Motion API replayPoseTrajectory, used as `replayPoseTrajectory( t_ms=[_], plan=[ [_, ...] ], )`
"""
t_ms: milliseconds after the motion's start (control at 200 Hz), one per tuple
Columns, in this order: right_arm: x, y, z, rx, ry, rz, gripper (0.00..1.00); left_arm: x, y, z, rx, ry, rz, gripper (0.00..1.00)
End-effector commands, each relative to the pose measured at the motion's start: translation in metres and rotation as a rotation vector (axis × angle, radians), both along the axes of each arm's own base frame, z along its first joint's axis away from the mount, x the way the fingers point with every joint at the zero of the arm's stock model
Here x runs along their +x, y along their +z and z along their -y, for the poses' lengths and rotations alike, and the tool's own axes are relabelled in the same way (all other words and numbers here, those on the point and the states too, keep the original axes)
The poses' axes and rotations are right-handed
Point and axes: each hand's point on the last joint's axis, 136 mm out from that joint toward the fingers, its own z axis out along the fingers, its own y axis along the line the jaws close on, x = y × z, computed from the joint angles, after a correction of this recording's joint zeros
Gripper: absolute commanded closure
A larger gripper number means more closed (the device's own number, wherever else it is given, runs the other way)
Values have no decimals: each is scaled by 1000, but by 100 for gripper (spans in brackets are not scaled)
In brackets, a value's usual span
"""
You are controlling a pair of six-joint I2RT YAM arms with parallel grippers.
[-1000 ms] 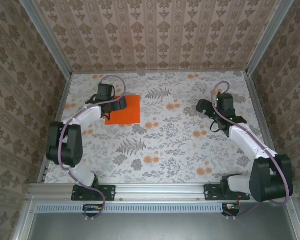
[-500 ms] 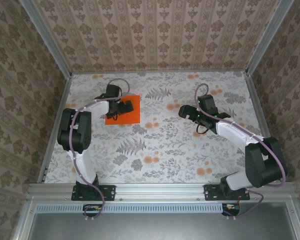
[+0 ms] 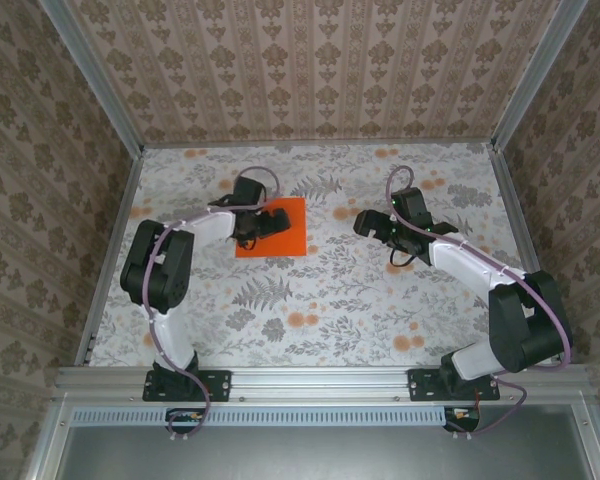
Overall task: Fold a paper plane with a square sheet of paper (pick it up from the middle)
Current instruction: Move the square sheet of paper to the center of the table.
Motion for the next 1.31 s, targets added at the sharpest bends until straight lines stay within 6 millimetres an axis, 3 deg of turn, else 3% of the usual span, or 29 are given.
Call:
replayPoseTrajectory(
  t_ms=[0,60,125,270,285,370,480,615,700,835,1030,1155,1300],
  plan=[
    [-3,-7,-4,-10,-31,-49,0,-48,5,44,-160,-48,-137,3],
    [-5,-11,-10,-15,-25,-67,5,-50,21,56,-225,-68,-130,3],
    [-6,-15,-22,-11,-8,-85,9,-44,41,55,-256,-64,-101,3],
    [-5,-21,-68,21,55,-122,23,-28,72,27,-244,-18,-25,1],
    [-6,-21,-76,27,68,-125,25,-20,74,13,-239,14,-16,1],
    [-5,-23,-122,62,137,-127,35,-12,79,-26,-197,87,8,0],
    [-5,-30,-179,62,221,-154,37,-11,80,-72,-175,172,23,0],
    [-1,-47,-226,55,274,-184,37,-19,81,-119,-135,244,29,0],
    [1,-60,-244,26,303,-208,37,-25,82,-140,-123,279,32,0],
    [0,-80,-249,-21,320,-247,36,-33,81,-161,-115,315,33,0],
    [-25,-100,-222,-111,335,-316,35,-37,74,-172,-109,330,25,0],
    [-62,-116,-192,-175,387,-402,35,-35,69,-171,-115,327,17,0],
    [-126,-127,-140,-263,469,-519,34,-34,61,-168,-127,322,3,0]
  ],
)
